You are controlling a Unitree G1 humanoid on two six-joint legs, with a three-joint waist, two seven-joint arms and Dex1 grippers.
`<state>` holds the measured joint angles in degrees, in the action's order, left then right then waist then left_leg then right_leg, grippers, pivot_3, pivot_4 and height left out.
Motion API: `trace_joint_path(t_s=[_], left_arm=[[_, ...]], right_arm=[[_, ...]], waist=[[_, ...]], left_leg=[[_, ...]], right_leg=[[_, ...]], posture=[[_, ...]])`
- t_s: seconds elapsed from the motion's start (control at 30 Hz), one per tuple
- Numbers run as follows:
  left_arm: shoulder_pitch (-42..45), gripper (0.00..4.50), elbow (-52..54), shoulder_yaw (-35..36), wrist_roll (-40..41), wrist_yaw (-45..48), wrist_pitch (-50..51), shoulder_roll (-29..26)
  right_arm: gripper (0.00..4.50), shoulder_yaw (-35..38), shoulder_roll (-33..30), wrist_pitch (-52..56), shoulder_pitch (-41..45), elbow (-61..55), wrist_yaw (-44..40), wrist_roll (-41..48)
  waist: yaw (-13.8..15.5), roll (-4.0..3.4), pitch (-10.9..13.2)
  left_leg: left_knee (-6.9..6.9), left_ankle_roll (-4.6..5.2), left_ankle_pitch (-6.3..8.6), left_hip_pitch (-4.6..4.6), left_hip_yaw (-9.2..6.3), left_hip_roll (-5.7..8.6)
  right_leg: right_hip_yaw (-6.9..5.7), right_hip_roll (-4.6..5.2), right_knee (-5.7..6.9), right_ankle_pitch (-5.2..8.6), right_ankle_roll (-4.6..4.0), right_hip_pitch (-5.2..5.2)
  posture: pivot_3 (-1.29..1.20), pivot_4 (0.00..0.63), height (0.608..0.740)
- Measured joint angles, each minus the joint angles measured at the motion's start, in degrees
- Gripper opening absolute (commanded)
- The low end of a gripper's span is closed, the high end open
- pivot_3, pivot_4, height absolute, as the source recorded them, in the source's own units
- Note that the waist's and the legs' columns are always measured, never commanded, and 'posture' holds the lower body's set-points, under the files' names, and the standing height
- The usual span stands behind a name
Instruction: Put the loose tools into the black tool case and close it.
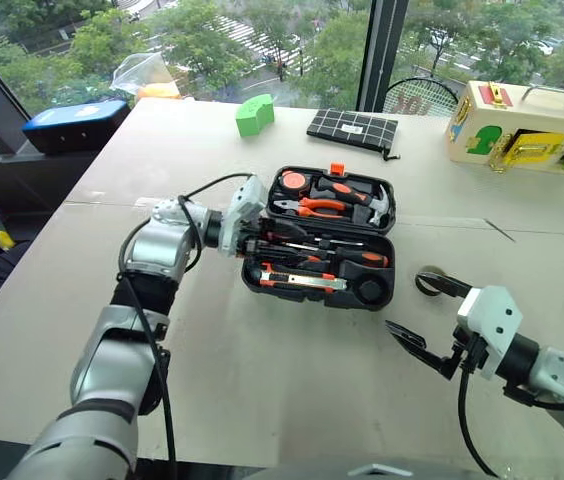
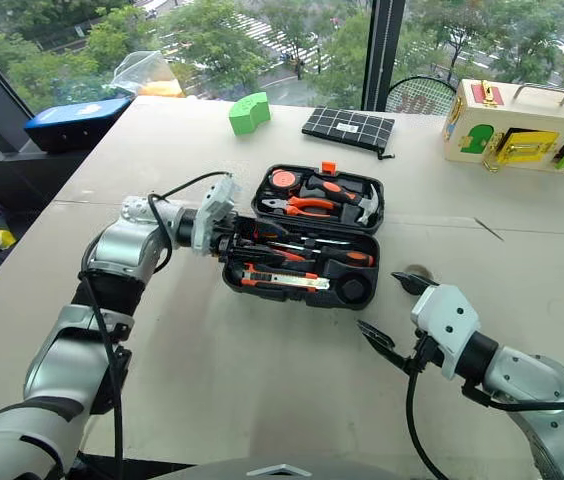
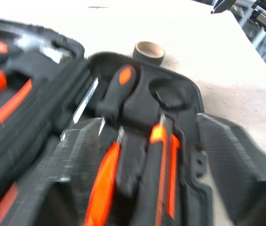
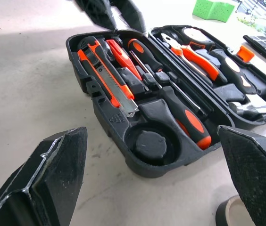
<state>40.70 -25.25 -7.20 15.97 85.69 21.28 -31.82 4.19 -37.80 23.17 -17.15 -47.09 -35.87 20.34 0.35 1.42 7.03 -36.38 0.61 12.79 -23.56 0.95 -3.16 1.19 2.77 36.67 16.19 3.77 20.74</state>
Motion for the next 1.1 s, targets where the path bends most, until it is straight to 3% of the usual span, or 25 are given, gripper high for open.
trace_joint_path(t_s=[0.13, 0.17, 0.47, 0.83, 0.93, 1.1], left_arm=[[-1.8, 0.10, 1.4, 0.1, 0.0, -1.9, 1.1, -0.5], [-2.3, 0.03, 2.2, 0.1, 0.0, -2.3, 0.8, -0.6], [-6.8, 0.03, 1.6, -4.2, -9.1, -11.6, -15.1, -0.3], [-10.4, 0.03, -1.0, -4.4, -13.4, -21.2, -31.9, 2.9], [-11.6, 0.03, -0.1, -2.0, -10.5, -21.6, -30.4, 4.2], [-12.7, 0.03, 7.3, 4.8, 2.8, -22.2, -9.0, 4.5]], right_arm=[[4.50, -0.1, 0.0, 0.0, 0.8, 0.6, -0.6, 0.1], [4.50, -0.2, 0.0, 0.0, 0.9, 0.8, -0.9, 0.2], [4.50, -1.2, 0.0, 0.4, 2.4, 1.0, -1.4, 0.2], [4.50, -2.0, 0.0, 0.4, 2.3, 1.4, -1.2, -1.2], [4.50, -3.2, 0.3, 0.2, 2.9, 2.4, -0.6, -2.6], [4.50, -3.8, 2.2, 0.3, 8.1, 3.6, -0.6, -1.9]], waist=[[0.6, 0.03, 0.0], [0.6, 0.03, 0.0], [0.4, -0.12, -0.2], [0.4, -0.68, -0.7], [0.4, -0.66, -0.7], [0.0, -0.16, -0.3]], left_leg=[[-0.04, 0.00, 0.00, -0.06, 0.00, 0.03], [-0.04, 0.00, 0.00, -0.06, 0.01, 0.03], [0.03, 0.00, 0.00, 0.14, 0.14, 0.02], [0.09, -0.01, 0.01, 0.79, 0.42, 0.01], [0.09, -0.01, 0.01, 0.76, 0.41, 0.01], [0.10, 0.00, 0.01, 0.44, 0.24, -0.08]], right_leg=[[0.00, 0.02, -0.02, 0.00, -0.01, 0.00], [0.02, 0.02, -0.03, 0.00, -0.01, 0.00], [0.16, 0.01, 0.01, 0.01, -0.02, -0.04], [0.44, 0.08, 0.04, 0.14, -0.25, -0.46], [0.44, 0.08, 0.04, 0.14, -0.25, -0.45], [0.33, -0.07, 0.14, 0.05, -0.08, -0.16]], posture=[[0.00, 0.150, 0.740], [0.00, 0.150, 0.740], [0.00, 0.150, 0.740], [0.00, 0.150, 0.740], [0.00, 0.150, 0.740], [0.00, 0.150, 0.740]])
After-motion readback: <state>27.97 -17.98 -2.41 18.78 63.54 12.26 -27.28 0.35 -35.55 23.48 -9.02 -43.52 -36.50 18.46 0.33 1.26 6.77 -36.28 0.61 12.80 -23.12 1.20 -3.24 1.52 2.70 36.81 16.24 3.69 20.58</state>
